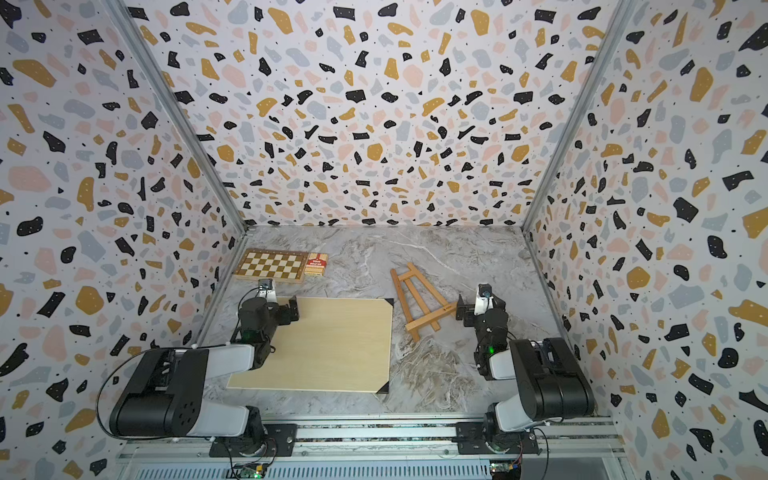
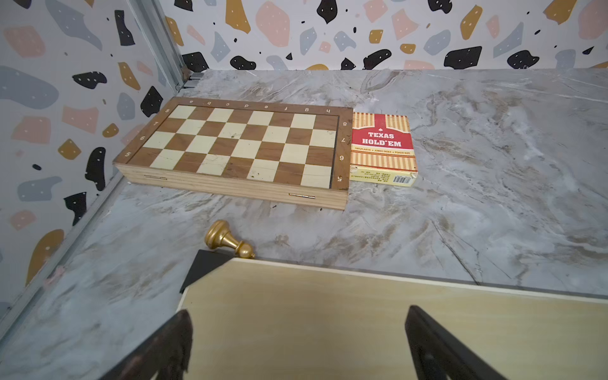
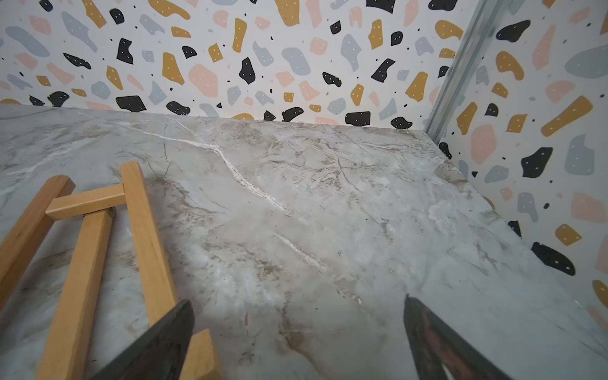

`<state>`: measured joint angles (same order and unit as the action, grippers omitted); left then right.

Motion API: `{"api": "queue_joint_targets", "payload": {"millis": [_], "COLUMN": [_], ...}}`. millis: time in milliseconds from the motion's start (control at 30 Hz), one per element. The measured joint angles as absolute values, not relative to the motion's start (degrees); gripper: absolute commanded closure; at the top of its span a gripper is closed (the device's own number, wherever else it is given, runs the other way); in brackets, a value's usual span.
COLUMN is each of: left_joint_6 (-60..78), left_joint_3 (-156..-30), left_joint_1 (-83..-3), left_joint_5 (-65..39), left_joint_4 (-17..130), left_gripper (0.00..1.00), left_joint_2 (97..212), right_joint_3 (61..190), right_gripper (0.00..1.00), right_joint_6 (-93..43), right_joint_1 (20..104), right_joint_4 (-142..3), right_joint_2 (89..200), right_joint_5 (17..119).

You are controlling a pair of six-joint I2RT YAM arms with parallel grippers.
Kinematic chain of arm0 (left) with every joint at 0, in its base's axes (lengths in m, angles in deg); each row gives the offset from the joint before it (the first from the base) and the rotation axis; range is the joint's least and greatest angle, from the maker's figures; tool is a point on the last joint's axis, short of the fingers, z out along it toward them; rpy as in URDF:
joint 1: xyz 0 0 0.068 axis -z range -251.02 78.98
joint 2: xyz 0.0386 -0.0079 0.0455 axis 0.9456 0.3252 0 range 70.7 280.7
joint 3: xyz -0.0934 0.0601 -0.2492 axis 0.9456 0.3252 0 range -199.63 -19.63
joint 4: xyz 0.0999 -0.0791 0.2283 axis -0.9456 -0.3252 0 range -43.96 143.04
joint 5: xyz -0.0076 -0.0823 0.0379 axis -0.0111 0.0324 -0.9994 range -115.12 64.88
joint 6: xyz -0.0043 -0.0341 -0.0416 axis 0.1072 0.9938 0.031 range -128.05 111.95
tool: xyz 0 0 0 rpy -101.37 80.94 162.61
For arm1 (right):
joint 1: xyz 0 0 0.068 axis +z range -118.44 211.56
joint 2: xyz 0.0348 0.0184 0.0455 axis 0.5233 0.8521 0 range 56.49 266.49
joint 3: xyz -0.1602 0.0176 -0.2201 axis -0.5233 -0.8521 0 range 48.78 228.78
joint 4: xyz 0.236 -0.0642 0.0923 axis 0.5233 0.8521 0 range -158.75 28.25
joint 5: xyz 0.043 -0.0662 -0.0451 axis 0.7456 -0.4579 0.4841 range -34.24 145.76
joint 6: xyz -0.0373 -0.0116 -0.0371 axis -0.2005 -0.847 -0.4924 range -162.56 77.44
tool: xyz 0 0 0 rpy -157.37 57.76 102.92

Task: Assemble the easel
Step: Pick up the easel at the center of the board.

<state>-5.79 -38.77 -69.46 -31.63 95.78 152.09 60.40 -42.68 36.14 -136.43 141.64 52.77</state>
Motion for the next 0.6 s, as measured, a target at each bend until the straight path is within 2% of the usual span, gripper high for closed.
{"api": "queue_joint_targets", "payload": {"millis": [600], "left_joint_6": [-5.79], "left_joint_3": [-38.77], "left_joint_1": [-69.46], "left_joint_5": [-31.63], "left_joint_4": [95.78], "left_gripper": [0.01], "left_joint_2": [152.09], "right_joint_3": [60.42], "right_gripper": [0.00], "right_joint_6": [-42.88], "right_joint_1": [36.00], "right_joint_4": [-136.39], "right_joint_2": [141.64], "right_joint_5": [54.02]}}
